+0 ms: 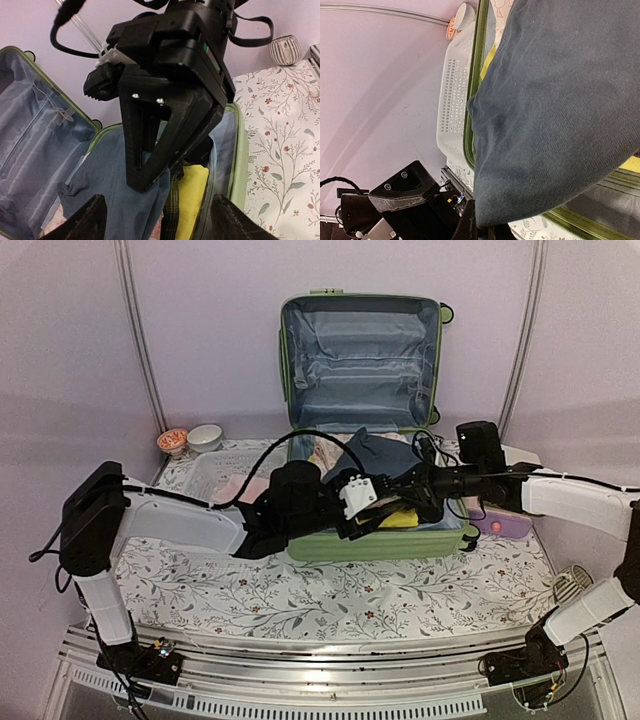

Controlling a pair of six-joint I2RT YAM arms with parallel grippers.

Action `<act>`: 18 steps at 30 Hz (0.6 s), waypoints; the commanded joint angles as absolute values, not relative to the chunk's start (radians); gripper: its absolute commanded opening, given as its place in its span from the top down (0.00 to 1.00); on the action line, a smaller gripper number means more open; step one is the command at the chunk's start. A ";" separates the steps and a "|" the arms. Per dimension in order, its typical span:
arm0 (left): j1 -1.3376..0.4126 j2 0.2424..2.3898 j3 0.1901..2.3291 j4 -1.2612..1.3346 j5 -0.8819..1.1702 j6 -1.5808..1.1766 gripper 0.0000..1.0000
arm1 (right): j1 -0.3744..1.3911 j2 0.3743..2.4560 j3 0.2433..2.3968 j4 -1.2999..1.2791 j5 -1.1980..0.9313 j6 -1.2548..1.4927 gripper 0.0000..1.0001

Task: Open, take out, and arrange the luggage
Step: Pass from the right arm to the left

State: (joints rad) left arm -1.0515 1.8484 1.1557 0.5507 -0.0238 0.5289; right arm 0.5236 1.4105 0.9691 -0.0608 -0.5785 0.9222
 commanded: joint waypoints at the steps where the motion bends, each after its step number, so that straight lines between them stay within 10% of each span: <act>1: -1.058 1.900 1.188 0.616 -0.045 0.552 0.29 | 0.562 1.363 0.988 -0.045 -0.576 0.947 0.97; 12: -1.056 1.957 1.175 0.710 -0.054 0.535 0.73 | 0.596 1.295 0.933 -0.027 -0.548 0.995 0.93; 18: -1.053 1.948 1.157 0.708 -0.039 0.530 1.00 | 0.590 1.251 0.942 -0.119 -0.458 0.941 0.58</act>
